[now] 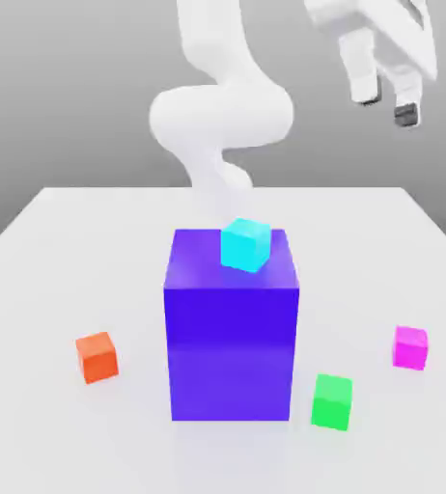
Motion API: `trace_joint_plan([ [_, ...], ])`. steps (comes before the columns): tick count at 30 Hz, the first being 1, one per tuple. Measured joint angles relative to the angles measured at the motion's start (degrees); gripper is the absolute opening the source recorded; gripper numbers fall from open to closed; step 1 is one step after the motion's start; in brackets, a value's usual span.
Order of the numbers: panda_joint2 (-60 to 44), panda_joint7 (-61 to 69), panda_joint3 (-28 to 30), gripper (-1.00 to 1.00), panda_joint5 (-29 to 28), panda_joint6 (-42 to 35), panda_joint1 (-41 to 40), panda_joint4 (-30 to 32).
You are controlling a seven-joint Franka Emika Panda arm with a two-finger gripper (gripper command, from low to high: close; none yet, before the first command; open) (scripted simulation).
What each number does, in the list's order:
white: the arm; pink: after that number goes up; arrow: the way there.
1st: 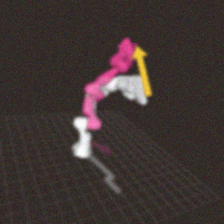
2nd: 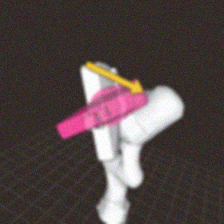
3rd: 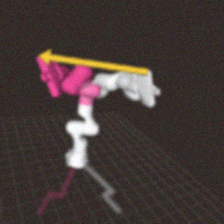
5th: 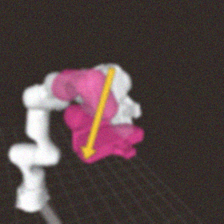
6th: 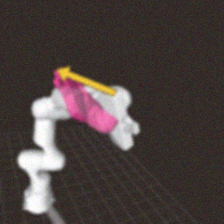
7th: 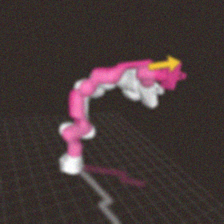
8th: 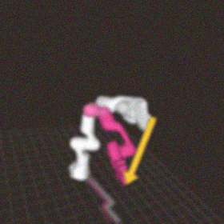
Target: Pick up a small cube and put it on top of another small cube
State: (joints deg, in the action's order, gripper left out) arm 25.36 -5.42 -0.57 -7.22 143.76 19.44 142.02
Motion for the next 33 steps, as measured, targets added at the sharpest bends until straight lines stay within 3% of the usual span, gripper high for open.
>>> trace_joint_plan([
  [13, -14.92, 32.91, -0.47, 0.00, -0.86, 8.98, 13.19, 7.57],
  [26, -29.42, 70.02, -6.19, 0.00, 4.51, 18.33, 23.46, 15.17],
  [32, -41.00, 69.81, -3.42, 0.00, 1.32, 27.51, 25.86, 13.58],
  [33, -42.92, 69.47, -2.45, -1.00, 0.83, 29.05, 26.72, 13.24],
])
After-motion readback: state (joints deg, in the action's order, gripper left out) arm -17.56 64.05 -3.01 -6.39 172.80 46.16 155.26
